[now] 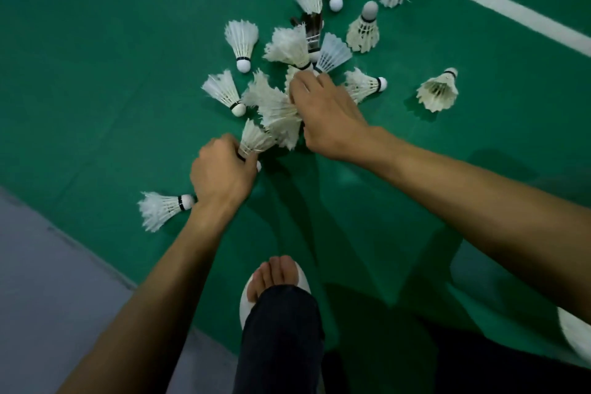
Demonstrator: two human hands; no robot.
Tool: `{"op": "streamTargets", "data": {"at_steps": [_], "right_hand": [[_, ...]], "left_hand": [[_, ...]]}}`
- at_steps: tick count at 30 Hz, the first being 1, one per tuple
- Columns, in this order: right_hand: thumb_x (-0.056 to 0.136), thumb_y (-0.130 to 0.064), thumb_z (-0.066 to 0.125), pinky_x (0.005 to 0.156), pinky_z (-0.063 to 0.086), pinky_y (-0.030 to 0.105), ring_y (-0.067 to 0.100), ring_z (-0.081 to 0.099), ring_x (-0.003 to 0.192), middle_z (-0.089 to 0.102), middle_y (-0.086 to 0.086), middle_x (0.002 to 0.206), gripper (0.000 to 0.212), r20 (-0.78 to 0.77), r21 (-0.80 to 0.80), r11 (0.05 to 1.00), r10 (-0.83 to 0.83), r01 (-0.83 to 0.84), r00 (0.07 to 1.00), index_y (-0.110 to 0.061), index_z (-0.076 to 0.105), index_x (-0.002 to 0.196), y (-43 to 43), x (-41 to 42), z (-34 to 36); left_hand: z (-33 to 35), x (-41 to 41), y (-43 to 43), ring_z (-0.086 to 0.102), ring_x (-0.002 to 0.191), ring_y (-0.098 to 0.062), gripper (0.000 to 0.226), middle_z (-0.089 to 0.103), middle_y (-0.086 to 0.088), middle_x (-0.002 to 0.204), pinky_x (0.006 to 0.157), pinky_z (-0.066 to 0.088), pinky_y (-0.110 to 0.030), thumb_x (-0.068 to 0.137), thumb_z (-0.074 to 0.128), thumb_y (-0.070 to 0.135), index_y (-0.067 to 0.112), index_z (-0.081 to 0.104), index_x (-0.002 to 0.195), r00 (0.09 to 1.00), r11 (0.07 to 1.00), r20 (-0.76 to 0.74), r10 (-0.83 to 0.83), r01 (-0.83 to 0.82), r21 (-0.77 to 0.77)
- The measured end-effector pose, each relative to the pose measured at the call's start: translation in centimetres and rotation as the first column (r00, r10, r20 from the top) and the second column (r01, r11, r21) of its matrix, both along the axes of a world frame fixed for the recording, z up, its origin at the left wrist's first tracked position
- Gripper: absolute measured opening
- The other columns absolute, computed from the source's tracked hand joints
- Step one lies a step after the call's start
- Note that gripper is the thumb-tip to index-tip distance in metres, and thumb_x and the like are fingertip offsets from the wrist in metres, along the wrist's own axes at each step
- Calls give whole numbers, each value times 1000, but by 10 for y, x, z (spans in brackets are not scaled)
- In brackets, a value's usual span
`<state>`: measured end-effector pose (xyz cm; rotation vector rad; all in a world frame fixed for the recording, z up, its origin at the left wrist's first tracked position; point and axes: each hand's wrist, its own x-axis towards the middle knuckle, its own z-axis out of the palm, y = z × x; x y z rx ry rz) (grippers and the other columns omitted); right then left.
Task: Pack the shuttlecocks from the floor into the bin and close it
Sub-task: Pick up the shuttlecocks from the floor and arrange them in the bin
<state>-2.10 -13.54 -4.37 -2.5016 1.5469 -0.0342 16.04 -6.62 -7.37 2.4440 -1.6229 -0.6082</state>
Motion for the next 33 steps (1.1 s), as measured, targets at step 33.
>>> {"op": "streamTargets", "data": {"at_steps": [33], "right_hand": [[77,-20,80,60,50,9,5,70,66,75,2,91,6,362,189,795,-602,577,711,-22,75,78,158,-208,176]], "left_hand": [[150,-244,37,62,78,-13,19,67,8,74,66,51,-28,104,56,24,20,61,87,3,987,-996,-86,135,-84]]}}
